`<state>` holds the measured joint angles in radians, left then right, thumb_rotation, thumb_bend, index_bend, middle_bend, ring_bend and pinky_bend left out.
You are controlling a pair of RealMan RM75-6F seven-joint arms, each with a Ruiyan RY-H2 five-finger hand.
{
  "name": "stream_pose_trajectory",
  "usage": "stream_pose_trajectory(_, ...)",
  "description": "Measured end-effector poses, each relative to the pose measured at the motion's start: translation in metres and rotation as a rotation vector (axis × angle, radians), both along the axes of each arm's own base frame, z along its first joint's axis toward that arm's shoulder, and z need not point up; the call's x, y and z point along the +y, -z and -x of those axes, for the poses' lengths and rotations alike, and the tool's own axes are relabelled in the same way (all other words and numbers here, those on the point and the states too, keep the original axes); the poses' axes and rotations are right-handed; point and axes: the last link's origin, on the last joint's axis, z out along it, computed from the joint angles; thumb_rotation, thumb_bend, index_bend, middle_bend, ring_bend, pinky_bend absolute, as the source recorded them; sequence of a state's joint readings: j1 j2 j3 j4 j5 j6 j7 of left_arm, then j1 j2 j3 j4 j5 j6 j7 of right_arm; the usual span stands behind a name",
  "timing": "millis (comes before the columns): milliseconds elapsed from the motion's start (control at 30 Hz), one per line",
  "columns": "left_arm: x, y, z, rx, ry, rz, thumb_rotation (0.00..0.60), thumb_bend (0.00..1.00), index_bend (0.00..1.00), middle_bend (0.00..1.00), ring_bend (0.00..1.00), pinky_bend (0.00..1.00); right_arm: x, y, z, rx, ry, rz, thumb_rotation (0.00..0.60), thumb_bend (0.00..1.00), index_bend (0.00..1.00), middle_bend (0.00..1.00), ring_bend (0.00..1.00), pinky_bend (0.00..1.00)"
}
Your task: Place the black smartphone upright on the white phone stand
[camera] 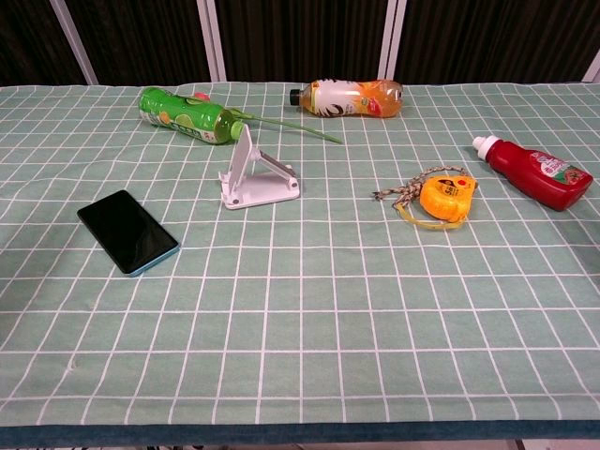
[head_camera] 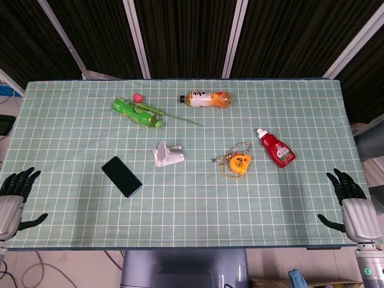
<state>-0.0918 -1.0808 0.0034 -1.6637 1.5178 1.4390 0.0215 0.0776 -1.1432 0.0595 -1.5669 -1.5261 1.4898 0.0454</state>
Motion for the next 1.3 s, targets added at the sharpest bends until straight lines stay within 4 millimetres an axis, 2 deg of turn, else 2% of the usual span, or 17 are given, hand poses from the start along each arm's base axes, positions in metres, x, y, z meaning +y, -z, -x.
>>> stream_pose_trajectory(700, 0.001, 0.003, -0.001, 0.016, 0.004, 0.026, 0.6, 0.1, 0.0, 0.0, 0.0, 0.0, 0.0, 0.0, 0.0, 0.007, 0.013, 0.002, 0.6, 0.21, 0.0, 0.0, 0.0, 0.19)
stream_pose_trajectory(833, 0.006, 0.004, -0.004, 0.035, 0.028, 0.041, 0.6, 0.1, 0.0, 0.0, 0.0, 0.0, -0.001, 0.0, 0.0, 0.006, 0.013, 0.001, 0.6, 0.21, 0.0, 0.0, 0.0, 0.19)
stream_pose_trajectory(1033, 0.032, 0.005, -0.019, 0.087, 0.092, 0.09, 0.6, 0.1, 0.0, 0.0, 0.0, 0.0, -0.003, 0.001, 0.0, 0.007, 0.017, -0.004, 0.6, 0.21, 0.0, 0.0, 0.0, 0.19)
stream_pose_trajectory(1300, 0.082, 0.023, -0.051, 0.212, 0.196, 0.24, 0.6, 0.1, 0.0, 0.0, 0.0, 0.0, -0.005, 0.001, 0.0, 0.008, 0.025, -0.005, 0.6, 0.21, 0.0, 0.0, 0.0, 0.19)
